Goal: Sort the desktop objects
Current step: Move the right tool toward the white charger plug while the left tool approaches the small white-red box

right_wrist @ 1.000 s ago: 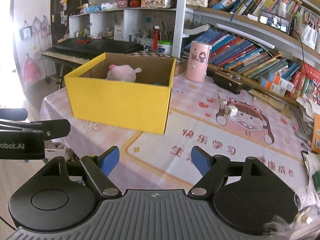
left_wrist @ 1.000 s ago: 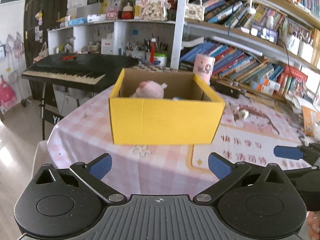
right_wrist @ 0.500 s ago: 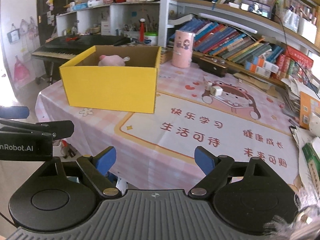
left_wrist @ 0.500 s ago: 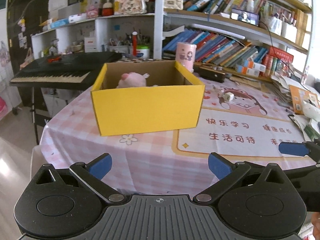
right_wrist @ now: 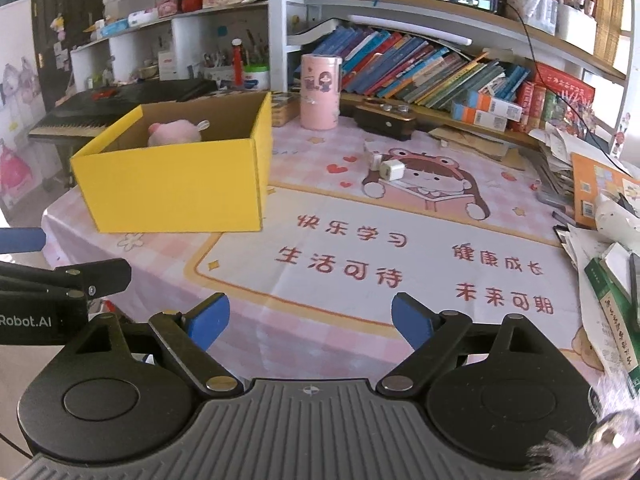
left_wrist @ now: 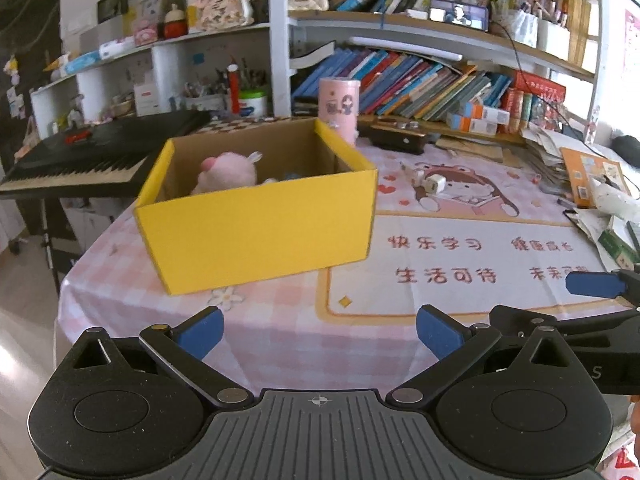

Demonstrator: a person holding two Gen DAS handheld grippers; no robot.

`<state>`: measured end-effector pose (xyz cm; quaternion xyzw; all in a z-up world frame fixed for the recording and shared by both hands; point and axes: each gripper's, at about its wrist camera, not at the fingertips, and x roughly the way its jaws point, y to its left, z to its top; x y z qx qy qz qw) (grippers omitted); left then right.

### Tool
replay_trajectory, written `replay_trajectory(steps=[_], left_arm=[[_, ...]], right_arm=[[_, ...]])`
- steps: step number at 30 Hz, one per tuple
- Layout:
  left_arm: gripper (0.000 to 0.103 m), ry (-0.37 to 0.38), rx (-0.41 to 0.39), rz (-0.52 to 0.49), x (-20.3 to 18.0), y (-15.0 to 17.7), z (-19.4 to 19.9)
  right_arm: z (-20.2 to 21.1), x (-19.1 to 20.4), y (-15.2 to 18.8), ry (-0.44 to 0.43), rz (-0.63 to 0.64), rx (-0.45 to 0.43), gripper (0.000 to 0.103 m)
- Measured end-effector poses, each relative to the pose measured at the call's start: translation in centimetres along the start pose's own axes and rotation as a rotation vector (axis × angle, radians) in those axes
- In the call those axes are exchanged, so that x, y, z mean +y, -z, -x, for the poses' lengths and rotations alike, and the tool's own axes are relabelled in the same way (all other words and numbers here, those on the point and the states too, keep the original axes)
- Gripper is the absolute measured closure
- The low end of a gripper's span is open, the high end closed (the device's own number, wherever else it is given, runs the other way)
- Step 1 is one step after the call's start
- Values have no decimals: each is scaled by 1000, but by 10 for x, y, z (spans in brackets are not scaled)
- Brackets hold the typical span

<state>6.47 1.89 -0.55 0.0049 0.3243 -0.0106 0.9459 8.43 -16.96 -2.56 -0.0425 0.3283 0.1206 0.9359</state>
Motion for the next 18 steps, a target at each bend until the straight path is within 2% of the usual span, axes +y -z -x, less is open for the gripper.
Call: replay_trajectory(steps=[7, 18], left_arm=[[0, 60, -11, -60, -26, -15, -17], [0, 126, 21, -105, -67, -33, -54]], right_arm=[[-6, -30, -5, 49, -56, -6, 15], [-26, -78, -11, 103, -106, 24, 15]])
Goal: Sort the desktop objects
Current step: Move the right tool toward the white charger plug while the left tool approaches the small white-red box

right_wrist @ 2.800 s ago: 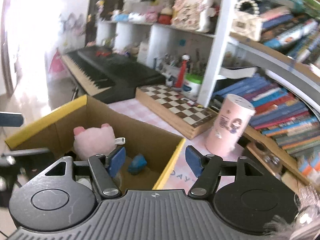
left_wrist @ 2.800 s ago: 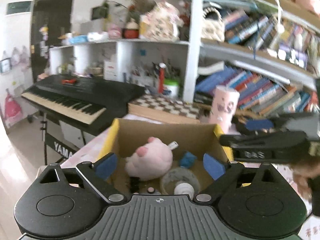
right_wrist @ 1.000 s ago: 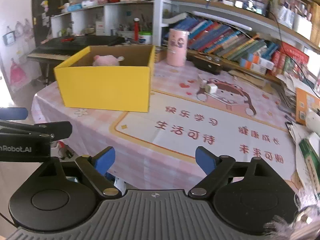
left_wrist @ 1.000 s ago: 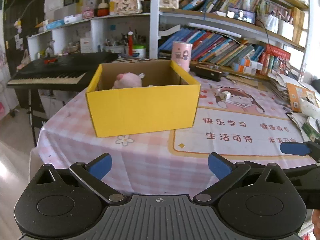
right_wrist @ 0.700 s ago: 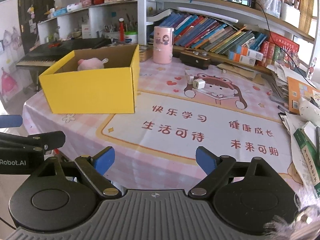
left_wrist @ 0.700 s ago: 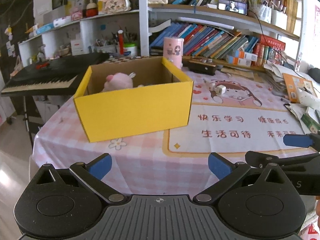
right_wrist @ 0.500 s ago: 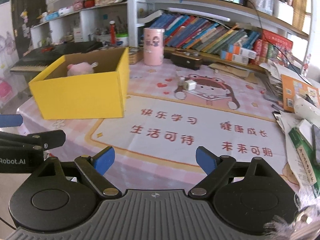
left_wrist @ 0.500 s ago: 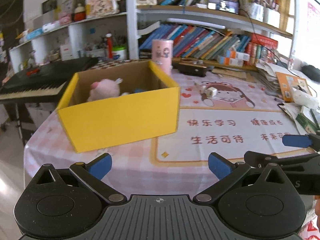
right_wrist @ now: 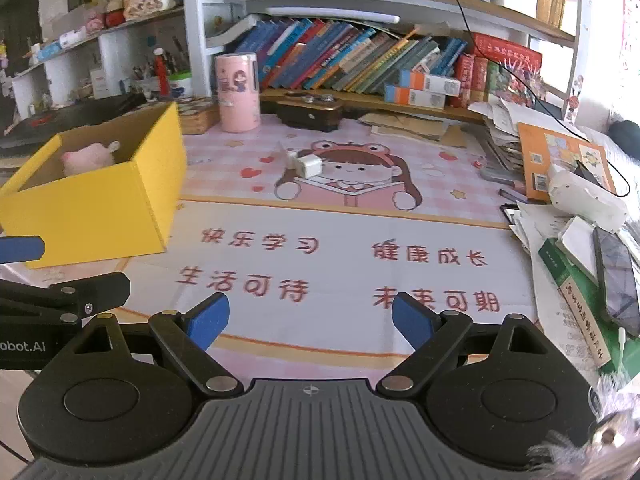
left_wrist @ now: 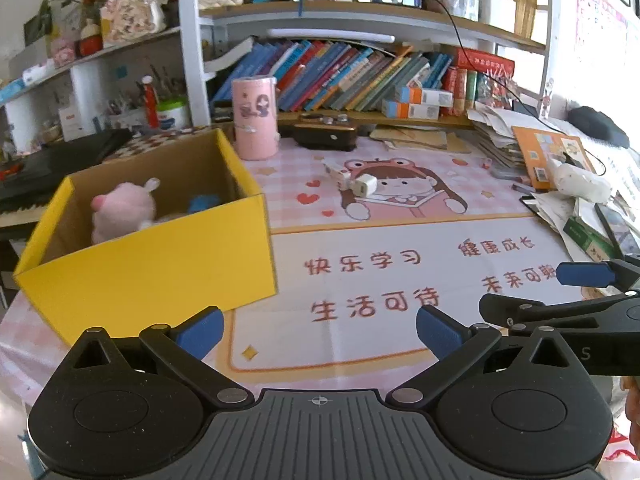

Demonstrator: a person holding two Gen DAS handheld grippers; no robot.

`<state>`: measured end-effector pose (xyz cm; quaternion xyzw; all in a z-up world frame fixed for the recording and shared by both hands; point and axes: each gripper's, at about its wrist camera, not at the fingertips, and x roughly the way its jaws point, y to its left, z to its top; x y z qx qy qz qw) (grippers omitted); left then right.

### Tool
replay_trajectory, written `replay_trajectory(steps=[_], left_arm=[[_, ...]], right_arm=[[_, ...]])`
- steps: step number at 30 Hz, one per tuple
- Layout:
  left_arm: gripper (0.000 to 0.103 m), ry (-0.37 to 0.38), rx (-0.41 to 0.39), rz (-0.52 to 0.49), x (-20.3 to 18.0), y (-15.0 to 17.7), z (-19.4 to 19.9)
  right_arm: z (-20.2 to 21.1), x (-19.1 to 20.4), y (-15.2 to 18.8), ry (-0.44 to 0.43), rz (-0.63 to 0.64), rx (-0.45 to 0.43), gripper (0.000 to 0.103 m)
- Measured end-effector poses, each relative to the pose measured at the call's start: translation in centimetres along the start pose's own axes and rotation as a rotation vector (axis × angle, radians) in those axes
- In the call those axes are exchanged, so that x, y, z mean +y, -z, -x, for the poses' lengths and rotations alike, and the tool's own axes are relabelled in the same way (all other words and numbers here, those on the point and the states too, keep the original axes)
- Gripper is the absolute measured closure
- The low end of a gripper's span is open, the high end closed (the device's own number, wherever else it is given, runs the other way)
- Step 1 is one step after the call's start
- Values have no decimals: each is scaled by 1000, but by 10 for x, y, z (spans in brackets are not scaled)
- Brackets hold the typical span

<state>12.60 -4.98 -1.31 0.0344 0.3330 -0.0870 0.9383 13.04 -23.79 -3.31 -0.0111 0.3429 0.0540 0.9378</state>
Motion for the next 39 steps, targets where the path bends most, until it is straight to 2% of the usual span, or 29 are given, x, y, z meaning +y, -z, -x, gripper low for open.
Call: replay_trajectory(steps=[11, 22, 30, 39], left_arm=[[0, 2, 6, 16, -31, -41, -51], [0, -63, 21, 76, -52, -75, -94], [0, -149, 9, 124, -55, -102, -121], [0, -252, 11, 174, -48, -124, -144]], right_arm=[[-45, -49, -40, -7, 5, 22, 15], [-91, -88, -78, -77, 44, 31, 15], [-133, -102, -102, -181, 100, 31, 15], [-197, -80, -119, -368, 264, -4, 17]])
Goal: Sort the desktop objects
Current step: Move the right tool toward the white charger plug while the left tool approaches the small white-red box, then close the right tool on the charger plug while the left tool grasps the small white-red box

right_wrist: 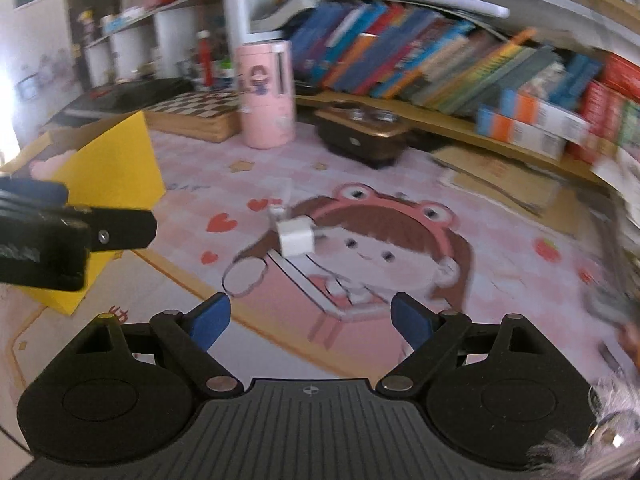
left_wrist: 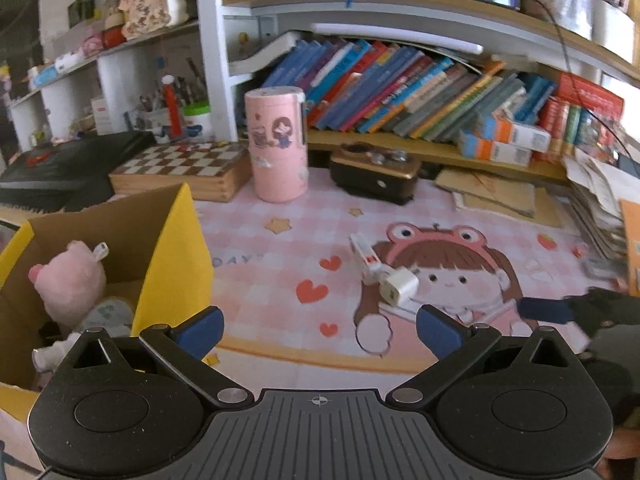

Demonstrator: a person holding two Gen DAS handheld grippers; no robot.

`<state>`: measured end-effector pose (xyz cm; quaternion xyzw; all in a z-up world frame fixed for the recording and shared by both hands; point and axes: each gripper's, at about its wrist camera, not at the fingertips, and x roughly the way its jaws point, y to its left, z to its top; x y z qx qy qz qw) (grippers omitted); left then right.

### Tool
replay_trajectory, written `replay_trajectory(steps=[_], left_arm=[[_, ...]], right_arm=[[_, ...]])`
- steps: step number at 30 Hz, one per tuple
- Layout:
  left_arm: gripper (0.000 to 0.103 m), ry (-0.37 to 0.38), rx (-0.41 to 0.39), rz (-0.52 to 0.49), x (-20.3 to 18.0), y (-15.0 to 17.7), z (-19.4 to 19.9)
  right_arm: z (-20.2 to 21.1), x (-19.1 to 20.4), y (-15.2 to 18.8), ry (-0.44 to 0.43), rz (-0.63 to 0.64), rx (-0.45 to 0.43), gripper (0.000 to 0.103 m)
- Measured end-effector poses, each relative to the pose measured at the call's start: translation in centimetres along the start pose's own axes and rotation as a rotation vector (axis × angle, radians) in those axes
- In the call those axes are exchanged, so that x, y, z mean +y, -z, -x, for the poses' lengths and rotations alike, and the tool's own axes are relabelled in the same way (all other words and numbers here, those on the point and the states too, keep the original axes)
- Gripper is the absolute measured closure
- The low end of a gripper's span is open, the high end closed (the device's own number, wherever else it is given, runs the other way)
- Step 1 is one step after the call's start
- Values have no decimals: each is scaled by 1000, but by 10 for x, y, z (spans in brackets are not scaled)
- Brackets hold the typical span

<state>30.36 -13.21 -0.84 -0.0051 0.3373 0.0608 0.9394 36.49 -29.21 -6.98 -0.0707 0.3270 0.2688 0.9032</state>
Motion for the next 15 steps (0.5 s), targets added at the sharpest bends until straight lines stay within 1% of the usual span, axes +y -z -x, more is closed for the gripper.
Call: replay_trajectory(steps=[3, 5, 9, 11, 13, 14, 15], left_arm=[[0, -30, -3, 8, 1, -5, -4], [0, -51, 1, 11, 2, -7, -6], [0, -84, 17, 4, 3, -12, -11], [0, -93, 23, 2, 3, -14, -14], [0, -94, 27, -5, 1, -16, -17], [0, -92, 27, -9, 0, -17, -18], [0, -91, 28, -13, -1, -19, -21]], right_arm=[[-28, -1, -8, -51, 58, -19, 17], [-45, -1, -12, -68, 83, -21, 18], [-78, -1, -19, -68, 90, -11, 23], [-90, -2, -21, -62, 82, -2, 28], [-98, -5, -22, -60, 74, 5, 37], [-99, -7, -22, -62, 71, -2, 40], [-98, -9, -22, -69, 73, -11, 53]])
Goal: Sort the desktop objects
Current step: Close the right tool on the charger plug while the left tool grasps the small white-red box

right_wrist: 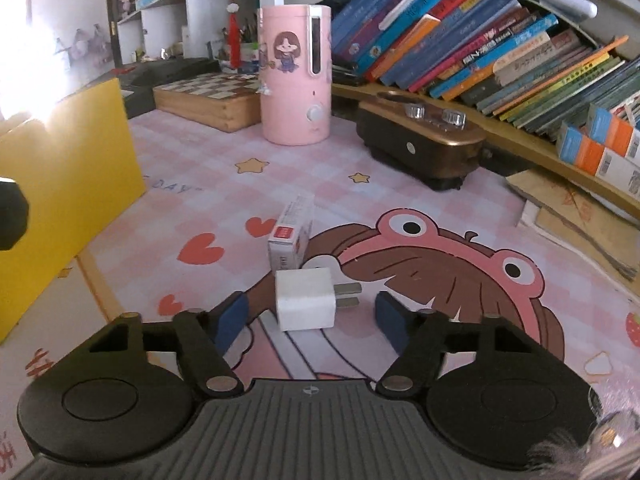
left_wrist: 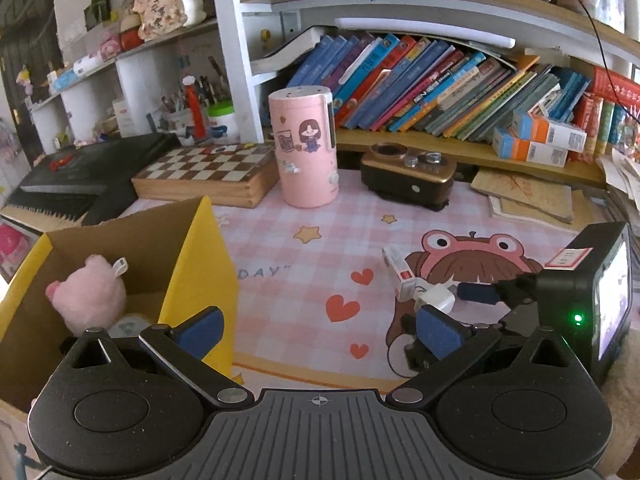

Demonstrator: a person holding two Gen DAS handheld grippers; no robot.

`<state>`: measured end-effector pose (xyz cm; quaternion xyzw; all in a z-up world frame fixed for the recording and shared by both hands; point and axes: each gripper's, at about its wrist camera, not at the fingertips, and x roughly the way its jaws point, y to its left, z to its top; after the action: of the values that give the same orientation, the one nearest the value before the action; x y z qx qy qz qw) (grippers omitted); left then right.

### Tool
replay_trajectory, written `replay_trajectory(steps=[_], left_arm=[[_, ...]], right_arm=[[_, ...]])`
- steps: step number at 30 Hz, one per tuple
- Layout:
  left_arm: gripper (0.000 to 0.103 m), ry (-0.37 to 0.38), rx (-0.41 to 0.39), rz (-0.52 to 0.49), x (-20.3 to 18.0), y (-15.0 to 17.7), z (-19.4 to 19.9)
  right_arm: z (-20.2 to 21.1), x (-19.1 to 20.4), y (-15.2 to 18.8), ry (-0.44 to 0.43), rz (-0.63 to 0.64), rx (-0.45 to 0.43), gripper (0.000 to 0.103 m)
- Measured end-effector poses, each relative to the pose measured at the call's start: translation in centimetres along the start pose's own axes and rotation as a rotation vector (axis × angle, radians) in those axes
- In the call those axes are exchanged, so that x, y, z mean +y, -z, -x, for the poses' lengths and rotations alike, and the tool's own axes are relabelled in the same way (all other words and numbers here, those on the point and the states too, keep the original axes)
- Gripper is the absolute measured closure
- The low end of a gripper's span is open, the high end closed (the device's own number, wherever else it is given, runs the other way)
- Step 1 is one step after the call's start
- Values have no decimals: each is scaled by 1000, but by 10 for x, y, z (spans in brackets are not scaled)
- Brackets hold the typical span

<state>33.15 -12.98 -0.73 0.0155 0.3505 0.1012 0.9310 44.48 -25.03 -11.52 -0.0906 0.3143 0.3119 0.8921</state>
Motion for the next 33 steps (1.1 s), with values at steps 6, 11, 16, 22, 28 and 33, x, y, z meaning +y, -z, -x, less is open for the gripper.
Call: replay_trajectory(steps=[6, 11, 16, 22, 28, 33], left_arm=[[0, 20, 1, -8, -13, -9, -21], [0, 57, 9, -21, -32, -14, -48], [10, 39, 28, -106, -60, -11, -89], [45, 14, 56, -66, -69, -13, -128], [82, 61, 75, -25, -67, -13, -143], [90, 105, 65, -12, -63, -14, -135]], right_arm=[[20, -14, 5, 13, -21, -9, 63], [57, -30, 20, 87, -74, -5, 63], [96, -37, 35, 111, -109, -20, 63], [126, -35, 43, 123, -128, -28, 63], [136, -33, 49, 128, -132, -13, 63], [139, -32, 50, 131, -131, -14, 63]])
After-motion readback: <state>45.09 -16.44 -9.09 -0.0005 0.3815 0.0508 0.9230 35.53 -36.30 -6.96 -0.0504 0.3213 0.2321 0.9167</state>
